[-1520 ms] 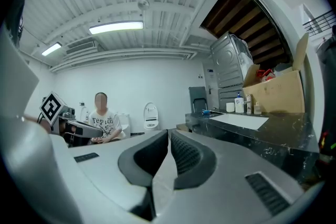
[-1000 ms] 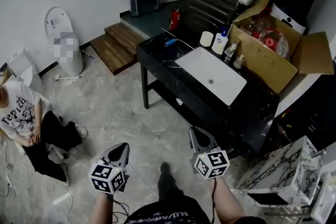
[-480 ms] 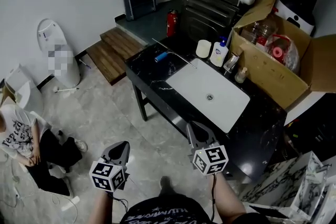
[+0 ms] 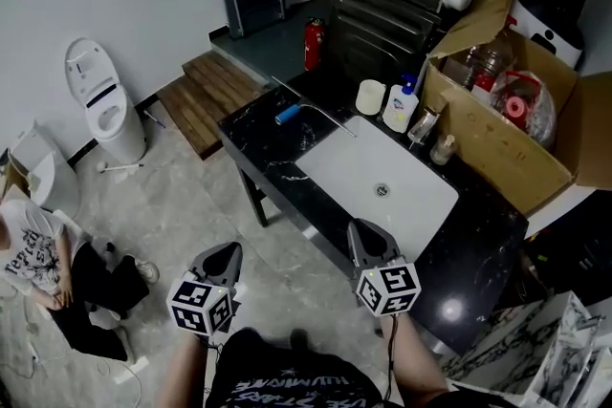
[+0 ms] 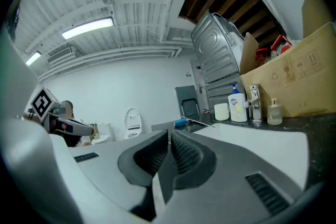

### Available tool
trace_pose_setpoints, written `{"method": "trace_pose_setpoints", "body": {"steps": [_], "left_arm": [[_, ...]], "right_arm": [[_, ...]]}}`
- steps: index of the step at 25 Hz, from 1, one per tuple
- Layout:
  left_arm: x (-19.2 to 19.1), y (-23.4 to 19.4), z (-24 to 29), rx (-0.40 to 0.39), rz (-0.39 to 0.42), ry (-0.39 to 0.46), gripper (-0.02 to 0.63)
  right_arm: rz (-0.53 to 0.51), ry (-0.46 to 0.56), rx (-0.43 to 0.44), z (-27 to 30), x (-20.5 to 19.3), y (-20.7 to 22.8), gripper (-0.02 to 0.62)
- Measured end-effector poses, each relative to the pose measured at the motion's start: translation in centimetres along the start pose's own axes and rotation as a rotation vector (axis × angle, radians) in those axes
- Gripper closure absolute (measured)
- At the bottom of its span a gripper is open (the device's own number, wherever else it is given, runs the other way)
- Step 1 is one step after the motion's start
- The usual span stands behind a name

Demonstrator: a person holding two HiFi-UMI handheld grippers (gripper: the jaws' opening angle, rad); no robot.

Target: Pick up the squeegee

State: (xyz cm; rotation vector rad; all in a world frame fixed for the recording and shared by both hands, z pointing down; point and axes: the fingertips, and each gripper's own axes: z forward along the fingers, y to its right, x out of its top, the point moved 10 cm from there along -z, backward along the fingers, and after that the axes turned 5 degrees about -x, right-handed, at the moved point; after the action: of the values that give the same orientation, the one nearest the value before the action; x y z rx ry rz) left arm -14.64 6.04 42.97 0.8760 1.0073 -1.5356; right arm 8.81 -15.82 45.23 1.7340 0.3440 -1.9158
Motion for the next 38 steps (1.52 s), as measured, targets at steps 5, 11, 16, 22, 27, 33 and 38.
{"method": "trace_pose_setpoints", "body": {"steps": [5,11,16,22,27,33,38], "left_arm": [[1.5,-0.7,2.8,-0.031,0.023,0.006,0.586],[3.1,-3.7,7.1,-0.095,0.029,-0.003,0.586],[5.9,-8.0,12.7,-0.156,0.039,-0.005,0.586],[10.5,-13.1,19.8,-0.250,0.067,-0.030,0.585],[13.4,-16.9,25.5,-0.301,0.082,-0.083,0.584],[15.9,-19.6,31.4,-0.366,0.112,-0.135,0.583],[17.3,-20.8,35.9,-0.433,0.145,-0.178,0.579]], "right_arm": [[0.023,-0.002,-0.024,1.1,-0.3,1.0,0.546],[0.027,-0.003,-0.088,3.2,-0.4,1.9,0.546],[0.054,0.022,-0.149,7.0,0.2,3.1,0.546],[0.070,0.012,-0.238,13.7,1.3,4.4,0.546],[0.092,0.005,-0.309,17.9,2.1,5.1,0.546],[0.103,-0.008,-0.390,21.0,2.6,6.0,0.546],[0.113,-0.008,-0.457,22.9,2.9,6.9,0.546]]}}
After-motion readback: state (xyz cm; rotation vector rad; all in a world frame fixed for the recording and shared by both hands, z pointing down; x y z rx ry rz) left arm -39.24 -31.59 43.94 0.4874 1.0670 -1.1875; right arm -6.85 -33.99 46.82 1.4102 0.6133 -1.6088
